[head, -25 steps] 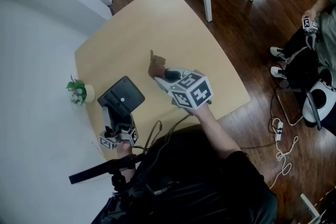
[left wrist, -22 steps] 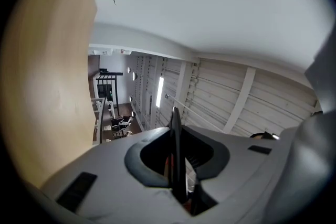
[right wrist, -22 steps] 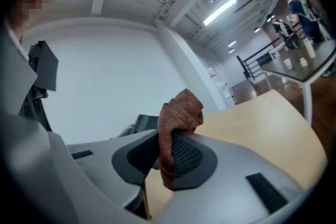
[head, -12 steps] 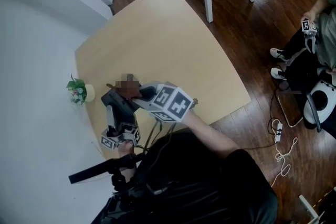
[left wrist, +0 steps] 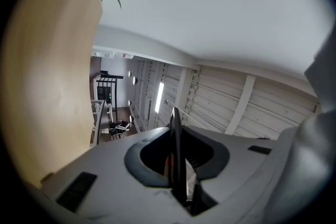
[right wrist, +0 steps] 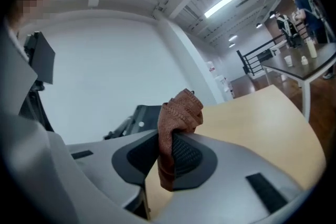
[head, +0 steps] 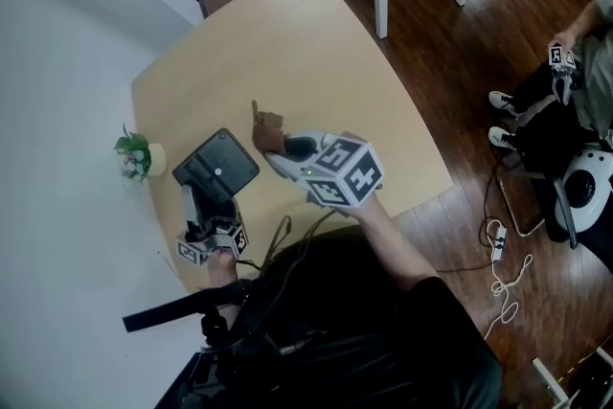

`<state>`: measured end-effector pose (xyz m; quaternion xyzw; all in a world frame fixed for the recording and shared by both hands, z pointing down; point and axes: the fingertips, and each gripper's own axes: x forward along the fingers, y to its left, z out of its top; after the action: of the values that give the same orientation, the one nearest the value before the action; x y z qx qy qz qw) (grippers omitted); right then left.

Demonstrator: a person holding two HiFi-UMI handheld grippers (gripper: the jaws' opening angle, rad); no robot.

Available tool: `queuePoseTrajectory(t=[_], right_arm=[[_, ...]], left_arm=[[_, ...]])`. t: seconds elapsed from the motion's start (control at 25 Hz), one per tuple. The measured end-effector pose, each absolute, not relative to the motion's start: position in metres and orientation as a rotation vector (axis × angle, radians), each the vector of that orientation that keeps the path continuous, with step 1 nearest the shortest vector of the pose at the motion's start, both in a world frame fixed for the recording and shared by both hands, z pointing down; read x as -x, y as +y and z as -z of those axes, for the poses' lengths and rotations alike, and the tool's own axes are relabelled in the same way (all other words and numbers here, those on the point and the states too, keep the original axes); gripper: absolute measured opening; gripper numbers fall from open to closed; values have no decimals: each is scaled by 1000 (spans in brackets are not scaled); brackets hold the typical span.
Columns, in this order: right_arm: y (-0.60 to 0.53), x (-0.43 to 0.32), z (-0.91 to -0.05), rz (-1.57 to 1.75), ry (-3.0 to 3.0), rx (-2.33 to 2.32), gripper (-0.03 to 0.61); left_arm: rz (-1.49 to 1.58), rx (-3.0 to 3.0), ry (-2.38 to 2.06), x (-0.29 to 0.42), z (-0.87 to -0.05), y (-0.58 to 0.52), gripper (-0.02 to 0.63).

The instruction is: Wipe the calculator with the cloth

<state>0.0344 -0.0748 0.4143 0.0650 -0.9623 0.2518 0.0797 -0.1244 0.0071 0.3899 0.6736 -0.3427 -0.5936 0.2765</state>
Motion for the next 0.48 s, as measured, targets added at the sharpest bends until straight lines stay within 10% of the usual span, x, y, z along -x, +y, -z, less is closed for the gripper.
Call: queuePoseTrajectory(t=[0.48], right_arm=[[-14,15,-413,-743,-2858,75,68]], left_arm=[[1608,-1836,-918,119,-380,0,65]])
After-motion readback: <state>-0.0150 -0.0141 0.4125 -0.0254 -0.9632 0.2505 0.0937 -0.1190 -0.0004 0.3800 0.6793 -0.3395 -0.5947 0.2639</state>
